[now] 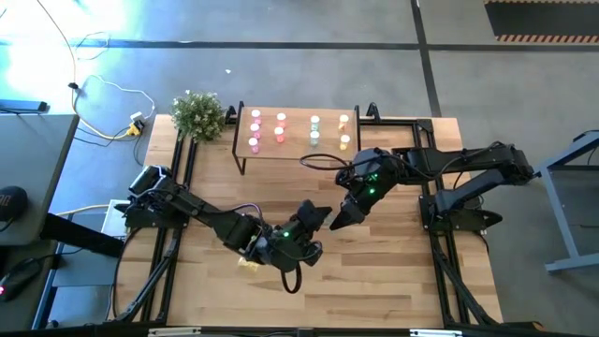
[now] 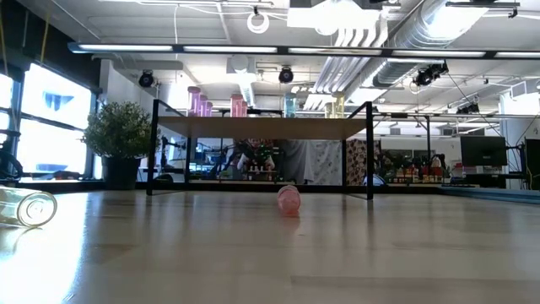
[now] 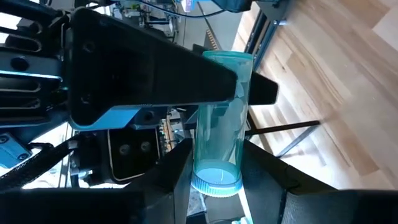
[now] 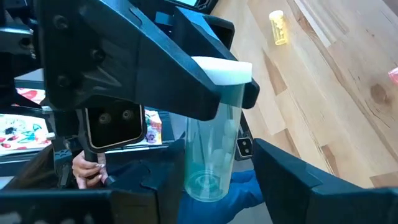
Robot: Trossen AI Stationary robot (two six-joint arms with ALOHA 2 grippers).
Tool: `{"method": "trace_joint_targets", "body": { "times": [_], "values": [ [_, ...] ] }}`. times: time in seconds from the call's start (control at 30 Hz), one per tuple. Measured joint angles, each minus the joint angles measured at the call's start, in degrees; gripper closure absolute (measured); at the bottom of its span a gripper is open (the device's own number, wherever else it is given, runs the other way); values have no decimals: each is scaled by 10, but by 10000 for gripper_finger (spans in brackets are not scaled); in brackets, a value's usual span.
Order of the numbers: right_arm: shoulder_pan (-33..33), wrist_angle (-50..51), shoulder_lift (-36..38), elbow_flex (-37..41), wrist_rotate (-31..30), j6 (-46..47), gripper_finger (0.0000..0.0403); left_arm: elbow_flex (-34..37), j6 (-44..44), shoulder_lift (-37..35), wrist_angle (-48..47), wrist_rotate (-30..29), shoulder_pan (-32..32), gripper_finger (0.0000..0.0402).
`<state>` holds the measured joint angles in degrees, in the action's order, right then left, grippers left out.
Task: Pick and place medicine bottles onto shelf by color
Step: Put the blue pill bottle on the shelf aligned with the other blue pill bottles
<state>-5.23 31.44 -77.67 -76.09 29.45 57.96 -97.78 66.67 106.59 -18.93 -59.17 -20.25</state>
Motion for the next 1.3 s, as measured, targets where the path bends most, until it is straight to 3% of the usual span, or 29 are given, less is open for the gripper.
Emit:
{"method": "trace_joint_targets", "body": {
  "times": [0.37, 0.8, 1.0, 1.3],
  "values": [
    [0, -2, 0, 0, 4, -4, 311, 0, 4, 0, -2, 9, 0, 293],
    [0, -1, 0, 0, 1, -4, 314, 0, 10, 0, -2, 11, 0, 275],
    [0, 0, 0, 0, -8, -4, 315, 0, -27, 0, -2, 8, 0, 253],
    [0, -3, 1, 0, -28, -15, 315, 0, -108, 0, -3, -61, -9, 225]
  ]
}}
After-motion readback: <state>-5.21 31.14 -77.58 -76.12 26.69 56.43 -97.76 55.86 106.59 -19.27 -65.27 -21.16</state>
